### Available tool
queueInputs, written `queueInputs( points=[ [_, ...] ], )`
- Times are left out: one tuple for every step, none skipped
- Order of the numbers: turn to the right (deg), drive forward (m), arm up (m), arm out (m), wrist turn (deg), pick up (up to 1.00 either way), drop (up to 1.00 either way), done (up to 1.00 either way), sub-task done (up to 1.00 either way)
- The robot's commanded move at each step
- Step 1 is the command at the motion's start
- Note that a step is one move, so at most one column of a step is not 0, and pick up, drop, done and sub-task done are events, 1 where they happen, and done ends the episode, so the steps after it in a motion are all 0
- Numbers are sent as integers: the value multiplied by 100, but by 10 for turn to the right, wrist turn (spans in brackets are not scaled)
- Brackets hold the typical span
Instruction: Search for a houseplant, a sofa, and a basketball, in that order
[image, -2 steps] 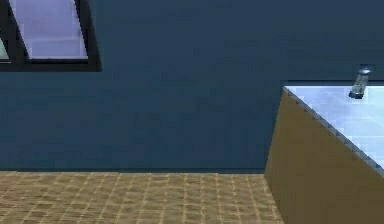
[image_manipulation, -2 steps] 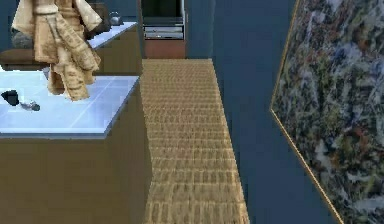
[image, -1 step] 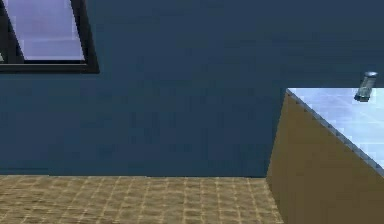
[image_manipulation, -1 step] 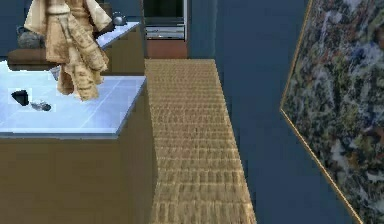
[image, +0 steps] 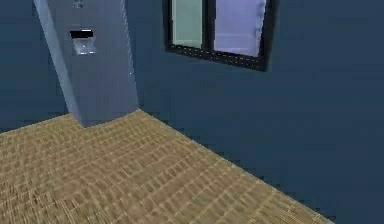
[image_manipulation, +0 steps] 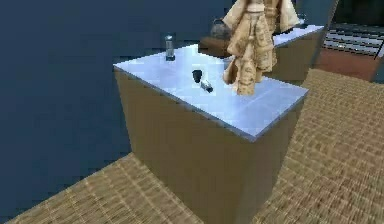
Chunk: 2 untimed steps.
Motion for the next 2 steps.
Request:
queueInputs(
  points=[
    [-420,0,0,0,0,0,0,0,0],
    [0,100,0,0,0,0,0,0,0]
  ],
)
